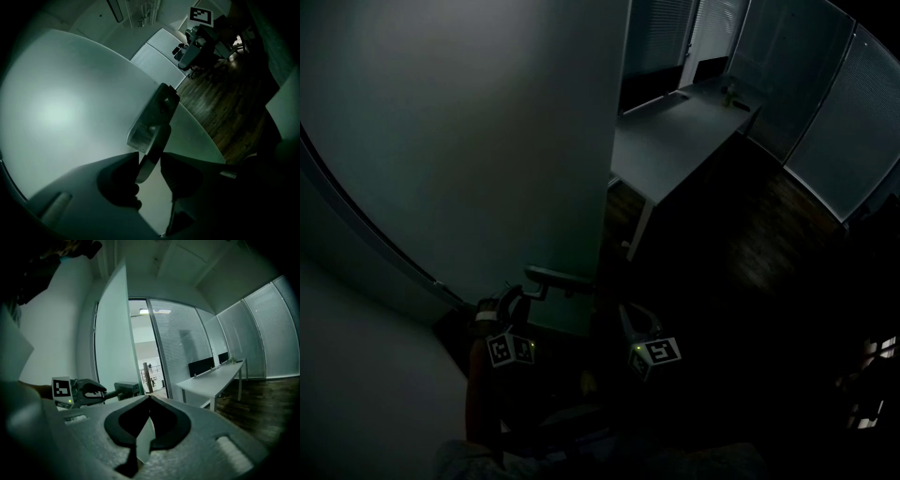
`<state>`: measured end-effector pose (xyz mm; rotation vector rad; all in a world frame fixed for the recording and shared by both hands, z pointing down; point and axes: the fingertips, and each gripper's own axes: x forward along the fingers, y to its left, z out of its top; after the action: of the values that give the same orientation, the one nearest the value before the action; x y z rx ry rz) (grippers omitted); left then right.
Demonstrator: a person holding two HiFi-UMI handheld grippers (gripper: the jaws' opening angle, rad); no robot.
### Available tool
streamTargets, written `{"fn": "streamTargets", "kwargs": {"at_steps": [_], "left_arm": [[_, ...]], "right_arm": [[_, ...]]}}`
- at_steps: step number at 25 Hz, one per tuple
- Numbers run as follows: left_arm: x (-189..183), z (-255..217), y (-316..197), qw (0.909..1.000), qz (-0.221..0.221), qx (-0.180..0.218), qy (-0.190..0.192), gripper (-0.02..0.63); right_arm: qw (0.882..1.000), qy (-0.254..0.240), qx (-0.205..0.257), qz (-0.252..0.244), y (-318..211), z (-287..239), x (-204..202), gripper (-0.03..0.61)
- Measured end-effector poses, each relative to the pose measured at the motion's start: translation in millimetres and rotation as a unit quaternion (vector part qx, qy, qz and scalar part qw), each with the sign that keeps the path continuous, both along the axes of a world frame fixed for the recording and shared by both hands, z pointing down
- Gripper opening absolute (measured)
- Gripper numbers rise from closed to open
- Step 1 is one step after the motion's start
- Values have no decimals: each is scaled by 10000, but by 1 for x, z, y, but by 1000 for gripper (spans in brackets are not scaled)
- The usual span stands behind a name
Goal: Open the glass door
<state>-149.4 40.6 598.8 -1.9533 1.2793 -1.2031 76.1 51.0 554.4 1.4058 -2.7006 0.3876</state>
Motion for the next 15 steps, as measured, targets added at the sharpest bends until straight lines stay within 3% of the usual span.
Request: {"fn": "streamTargets", "kwargs": {"at_steps": [15], "left_arm": [[0,0,34,9995,321,-17,-62,148]], "right_arm": [[9986,67,-5,525,63,-9,-7,2]]}}
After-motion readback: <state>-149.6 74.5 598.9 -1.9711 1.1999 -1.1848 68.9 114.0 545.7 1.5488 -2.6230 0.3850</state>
